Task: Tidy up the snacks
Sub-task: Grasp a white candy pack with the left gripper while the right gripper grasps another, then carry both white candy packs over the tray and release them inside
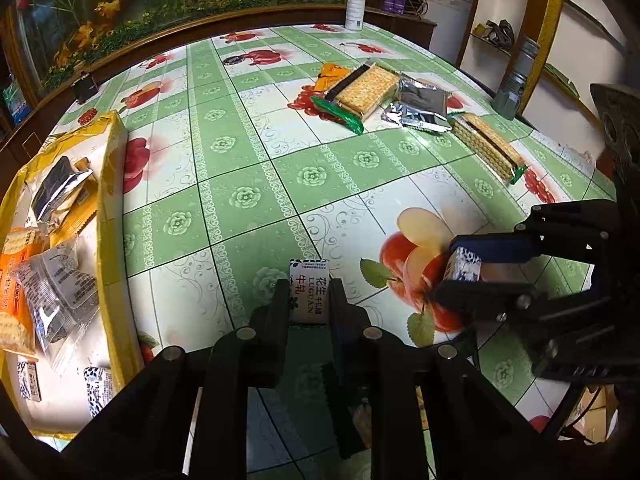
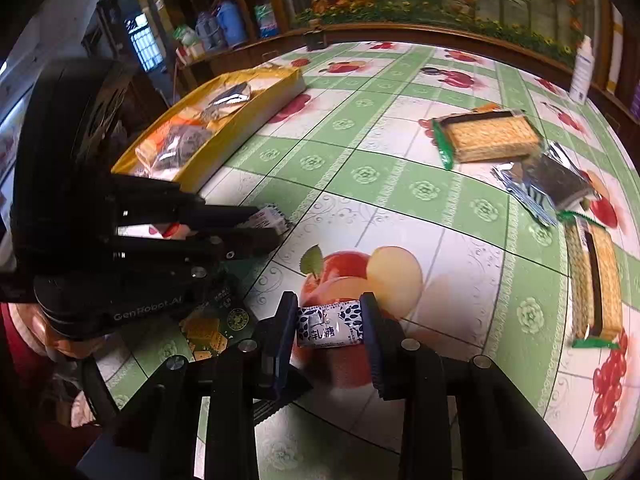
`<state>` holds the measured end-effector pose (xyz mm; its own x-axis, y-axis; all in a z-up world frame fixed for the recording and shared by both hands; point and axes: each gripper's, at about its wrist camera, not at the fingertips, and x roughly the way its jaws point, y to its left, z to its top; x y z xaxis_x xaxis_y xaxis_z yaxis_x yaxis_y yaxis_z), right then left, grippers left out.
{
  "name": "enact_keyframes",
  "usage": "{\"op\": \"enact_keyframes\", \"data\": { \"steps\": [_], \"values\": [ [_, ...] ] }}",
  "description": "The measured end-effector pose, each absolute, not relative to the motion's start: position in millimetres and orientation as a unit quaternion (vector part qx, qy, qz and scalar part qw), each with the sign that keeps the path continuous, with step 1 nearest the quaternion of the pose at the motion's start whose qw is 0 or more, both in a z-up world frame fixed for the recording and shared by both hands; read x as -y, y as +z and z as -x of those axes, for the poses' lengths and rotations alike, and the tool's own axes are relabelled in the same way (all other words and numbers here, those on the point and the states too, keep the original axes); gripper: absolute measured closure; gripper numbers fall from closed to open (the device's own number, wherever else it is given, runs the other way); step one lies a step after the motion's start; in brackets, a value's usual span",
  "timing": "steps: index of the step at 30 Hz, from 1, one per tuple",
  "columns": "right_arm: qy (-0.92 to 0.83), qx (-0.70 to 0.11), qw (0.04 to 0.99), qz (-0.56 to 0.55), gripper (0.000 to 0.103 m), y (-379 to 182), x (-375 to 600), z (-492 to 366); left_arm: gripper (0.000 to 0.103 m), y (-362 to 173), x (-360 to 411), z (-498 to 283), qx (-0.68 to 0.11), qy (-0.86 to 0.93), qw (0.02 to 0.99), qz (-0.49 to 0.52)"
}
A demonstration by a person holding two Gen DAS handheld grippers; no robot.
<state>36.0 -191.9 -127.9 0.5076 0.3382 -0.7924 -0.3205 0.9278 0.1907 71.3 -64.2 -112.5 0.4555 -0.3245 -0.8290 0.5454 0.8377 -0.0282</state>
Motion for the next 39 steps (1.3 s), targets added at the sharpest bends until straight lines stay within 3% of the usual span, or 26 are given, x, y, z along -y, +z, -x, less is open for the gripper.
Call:
{"op": "enact_keyframes", "data": {
  "steps": [18,39],
  "values": [
    [0.223,-0.417,0.876,-0.092,0.071,-91.4,183.6,-45.4,0.087,-62.7,-19.7,-65.7,-0.389,-0.003,0.919,-0.059],
    [0.320,-0.398,0.855,-0.086,0.071,-61.6,82.3,-92.5,0.087,-54.5,-85.4,-77.9,-0.371,0.090,0.924,-0.026]
  ]
}}
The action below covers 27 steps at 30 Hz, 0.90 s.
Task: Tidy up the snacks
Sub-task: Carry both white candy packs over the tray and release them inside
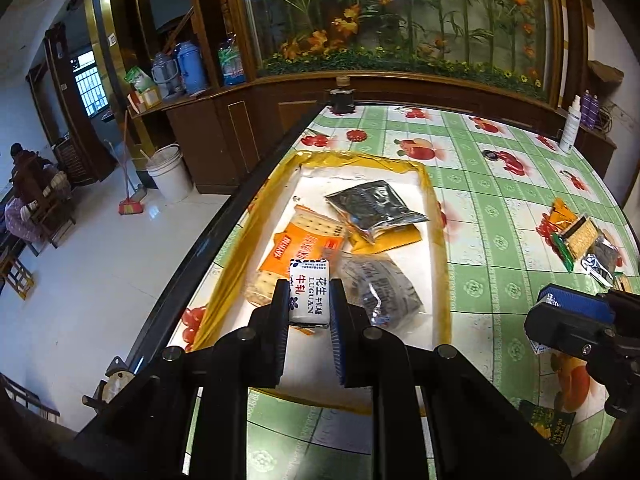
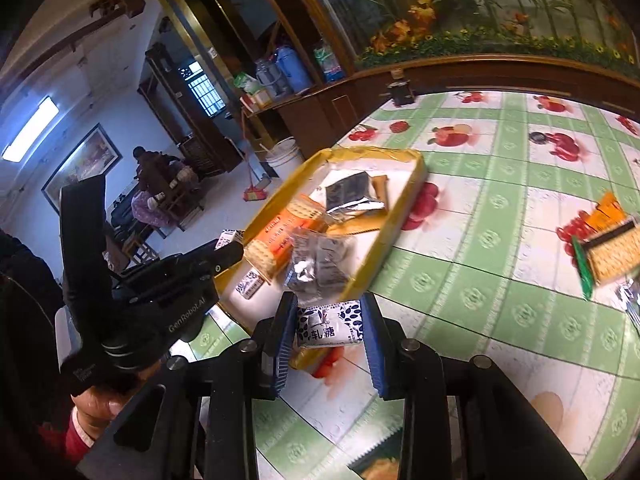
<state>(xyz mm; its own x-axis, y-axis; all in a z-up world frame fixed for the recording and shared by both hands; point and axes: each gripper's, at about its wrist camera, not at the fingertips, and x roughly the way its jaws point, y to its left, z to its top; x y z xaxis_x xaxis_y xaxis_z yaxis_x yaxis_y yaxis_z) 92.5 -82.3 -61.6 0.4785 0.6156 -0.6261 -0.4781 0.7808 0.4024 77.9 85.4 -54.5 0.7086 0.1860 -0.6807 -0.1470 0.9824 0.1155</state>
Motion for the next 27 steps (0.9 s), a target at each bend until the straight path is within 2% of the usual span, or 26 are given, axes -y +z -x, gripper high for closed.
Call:
{"op": "enact_keyframes", "data": {
  "steps": [27],
  "values": [
    [0.342,-0.406,0.842,-0.093,0.071,-69.0,35.7,-150.6,0.087,-69.3,-114.2,-98.3,-0.384,0.117,0.916,-0.008]
  ]
}}
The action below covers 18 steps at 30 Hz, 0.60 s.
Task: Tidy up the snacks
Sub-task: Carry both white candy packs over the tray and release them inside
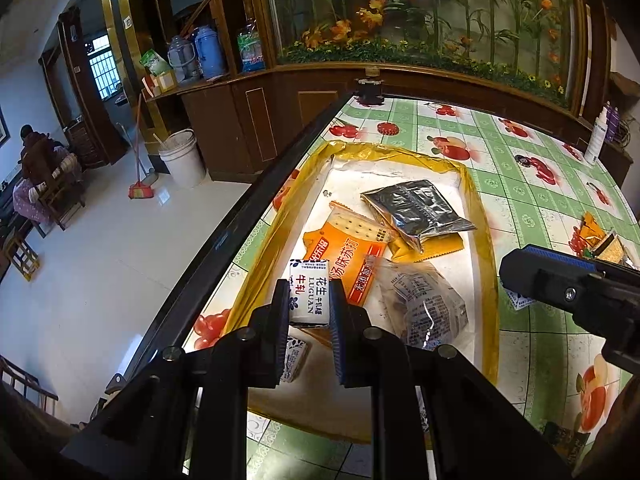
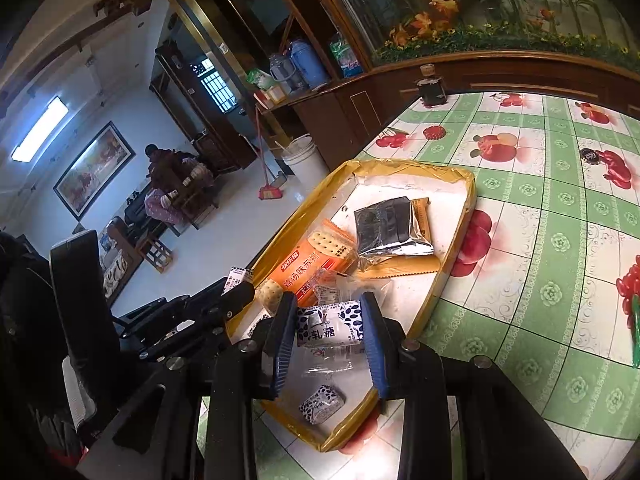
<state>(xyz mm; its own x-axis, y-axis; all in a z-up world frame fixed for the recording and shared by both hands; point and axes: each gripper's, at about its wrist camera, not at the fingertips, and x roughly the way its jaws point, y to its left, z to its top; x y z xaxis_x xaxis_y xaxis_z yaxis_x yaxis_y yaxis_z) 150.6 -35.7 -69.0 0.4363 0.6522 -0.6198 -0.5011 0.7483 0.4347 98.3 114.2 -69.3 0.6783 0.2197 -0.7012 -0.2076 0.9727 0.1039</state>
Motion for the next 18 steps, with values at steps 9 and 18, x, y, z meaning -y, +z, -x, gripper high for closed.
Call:
{"op": "enact_keyframes", "data": {
  "steps": [9,18],
  "values": [
    [0.341,-0.412,0.841,-0.086,0.071,-74.1,25.2,-162.7,0.087,-77.0,-124.7,-106.4,-0.395,0.120,0.911,0.003],
    [0.330,-0.421,0.841,-0.077,0.071,-85.7,11.9,-179.0,0.087,-88.1,-125.6,-119.9,-0.414,0.106,0.904,0.015]
  ]
}}
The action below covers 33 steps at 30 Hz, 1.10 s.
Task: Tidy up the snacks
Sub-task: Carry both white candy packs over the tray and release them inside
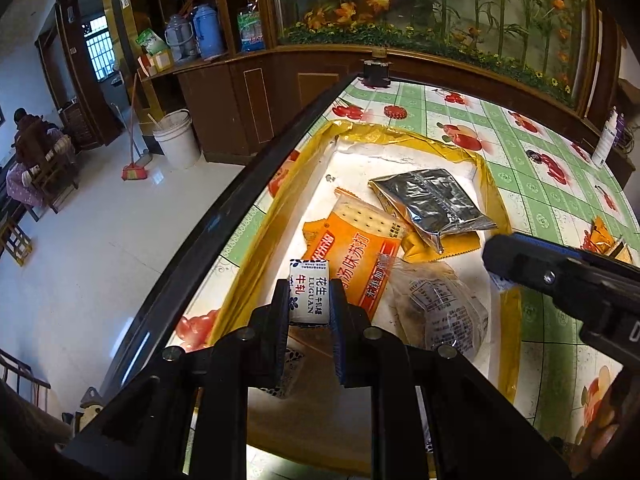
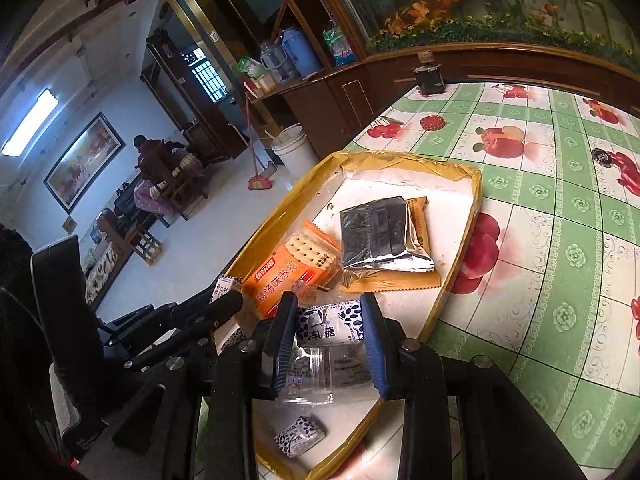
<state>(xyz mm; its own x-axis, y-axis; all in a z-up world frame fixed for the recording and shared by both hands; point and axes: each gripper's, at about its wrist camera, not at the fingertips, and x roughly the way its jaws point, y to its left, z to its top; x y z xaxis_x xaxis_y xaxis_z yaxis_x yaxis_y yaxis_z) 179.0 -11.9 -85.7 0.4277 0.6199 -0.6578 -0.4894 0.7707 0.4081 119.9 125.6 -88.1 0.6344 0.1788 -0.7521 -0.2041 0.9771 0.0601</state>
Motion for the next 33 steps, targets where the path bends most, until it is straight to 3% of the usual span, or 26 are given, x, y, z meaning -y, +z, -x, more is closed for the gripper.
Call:
{"op": "enact_keyframes", "data": {
  "steps": [20,23,25,30,33],
  "values": [
    [0.330,-0.434,0.835,-0.068,0.067,-98.5,-0.3,-201.6,0.086,-90.4,-115.7,-125.6,-0.421,0.087,0.903,0.010],
    [0.332,-0.429,0.837,-0.069,0.064,-94.4,0.7,-200.1,0.071,-86.5,-116.3,-123.6,-0.416,0.093,0.904,0.011],
    [0.334,-0.425,0.838,-0.072,0.060,-91.6,2.0,-198.6,0.055,-83.9,-117.5,-122.4,-0.412,0.099,0.906,0.013],
    [0.333,-0.418,0.842,-0.077,0.050,-84.6,9.4,-194.0,0.054,-76.3,-119.8,-119.0,-0.404,0.106,0.909,0.014],
    [0.329,-0.411,0.846,-0.083,0.049,-77.0,19.7,-189.5,0.052,-70.4,-119.6,-115.6,-0.396,0.110,0.912,0.015]
  ]
}}
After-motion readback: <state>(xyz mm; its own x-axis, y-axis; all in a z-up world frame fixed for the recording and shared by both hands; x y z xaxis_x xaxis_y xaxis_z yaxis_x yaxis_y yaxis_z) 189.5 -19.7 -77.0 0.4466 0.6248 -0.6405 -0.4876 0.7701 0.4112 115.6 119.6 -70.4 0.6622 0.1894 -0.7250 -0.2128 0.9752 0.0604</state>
